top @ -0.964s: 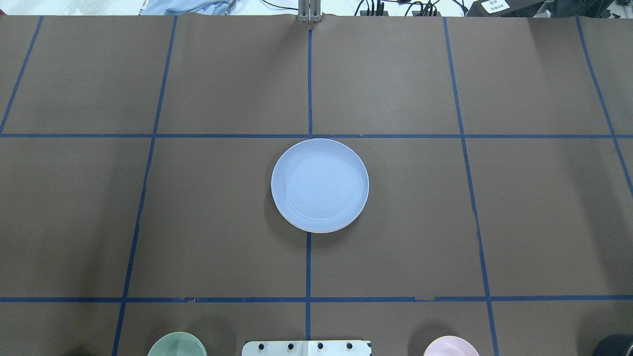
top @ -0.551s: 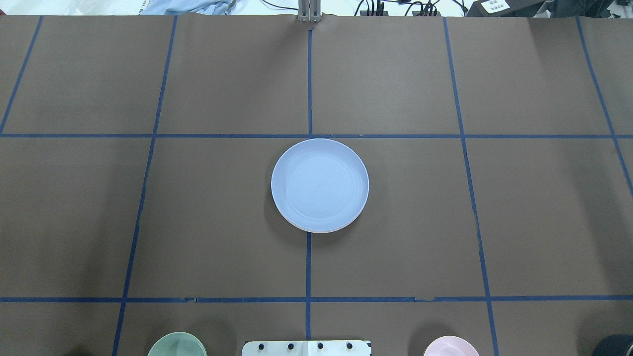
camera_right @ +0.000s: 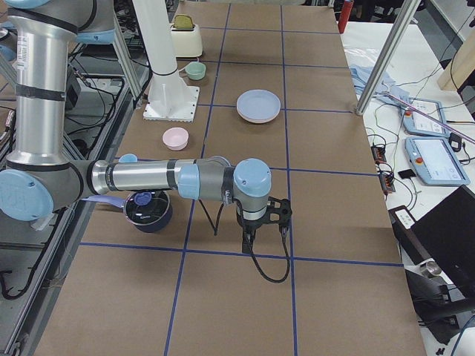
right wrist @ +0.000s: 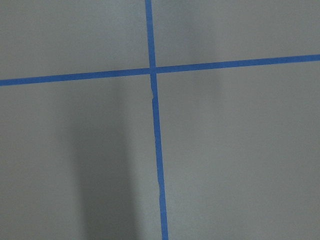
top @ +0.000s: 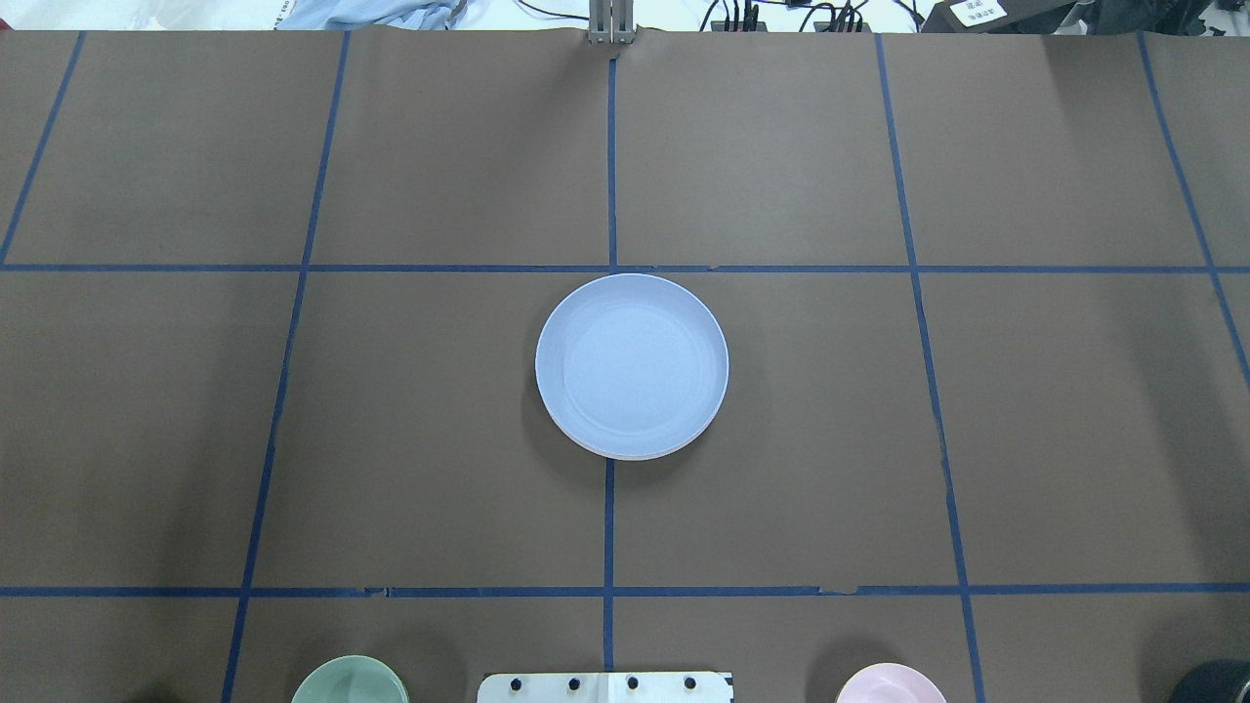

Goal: Stack three plates with pink and blue

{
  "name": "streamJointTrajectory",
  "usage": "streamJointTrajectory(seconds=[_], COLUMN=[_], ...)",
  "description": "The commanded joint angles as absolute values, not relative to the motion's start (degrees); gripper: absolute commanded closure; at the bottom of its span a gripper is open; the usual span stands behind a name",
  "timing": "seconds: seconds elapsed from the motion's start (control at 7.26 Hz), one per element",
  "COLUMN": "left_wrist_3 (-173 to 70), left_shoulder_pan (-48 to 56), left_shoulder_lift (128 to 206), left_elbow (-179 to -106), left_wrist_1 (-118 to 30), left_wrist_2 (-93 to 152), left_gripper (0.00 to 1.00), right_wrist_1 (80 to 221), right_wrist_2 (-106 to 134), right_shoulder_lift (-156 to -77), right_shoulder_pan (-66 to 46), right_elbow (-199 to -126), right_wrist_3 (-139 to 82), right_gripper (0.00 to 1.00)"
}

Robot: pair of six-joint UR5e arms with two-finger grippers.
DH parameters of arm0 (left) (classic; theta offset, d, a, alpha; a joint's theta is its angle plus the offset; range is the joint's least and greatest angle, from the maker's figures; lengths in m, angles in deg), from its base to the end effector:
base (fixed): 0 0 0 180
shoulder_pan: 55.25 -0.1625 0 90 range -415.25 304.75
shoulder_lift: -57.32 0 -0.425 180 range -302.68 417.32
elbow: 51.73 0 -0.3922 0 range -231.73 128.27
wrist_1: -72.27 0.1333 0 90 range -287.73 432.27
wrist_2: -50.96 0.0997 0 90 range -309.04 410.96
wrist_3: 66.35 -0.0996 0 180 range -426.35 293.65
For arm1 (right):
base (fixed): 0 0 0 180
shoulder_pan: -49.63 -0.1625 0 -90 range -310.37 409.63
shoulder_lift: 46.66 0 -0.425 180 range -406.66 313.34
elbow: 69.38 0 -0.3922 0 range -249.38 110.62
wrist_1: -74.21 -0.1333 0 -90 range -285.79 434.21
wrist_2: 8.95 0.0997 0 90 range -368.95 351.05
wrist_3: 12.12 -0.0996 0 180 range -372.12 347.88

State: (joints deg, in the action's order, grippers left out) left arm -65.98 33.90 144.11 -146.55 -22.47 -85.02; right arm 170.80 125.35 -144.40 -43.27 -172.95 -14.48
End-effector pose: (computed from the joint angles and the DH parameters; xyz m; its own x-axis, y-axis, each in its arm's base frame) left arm -0.0546 -0.4759 0.6336 0.6937 0.0834 -0.7154 -0.0103 0.9943 0.1060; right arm 0.0855 -0.4279 0.6164 0.7116 0.0865 0.6972 -0.0800 0.9959 -0.0420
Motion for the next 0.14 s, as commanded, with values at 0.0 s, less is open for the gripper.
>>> streamJointTrajectory(seconds=[0.0], left_wrist_3=[-66.00], left_shoulder_pan=[33.96], left_shoulder_lift=[144.15], left_elbow=[-146.56], left_wrist_1=[-22.47], left_wrist_2=[-85.09], left_gripper=[0.00], right_wrist_1=[170.80], right_wrist_2=[125.35], right_shoulder_lift=[-144.40], right_shoulder_pan=[-43.27], right_elbow=[-173.00], right_wrist_3=[-14.50], right_gripper=[0.00])
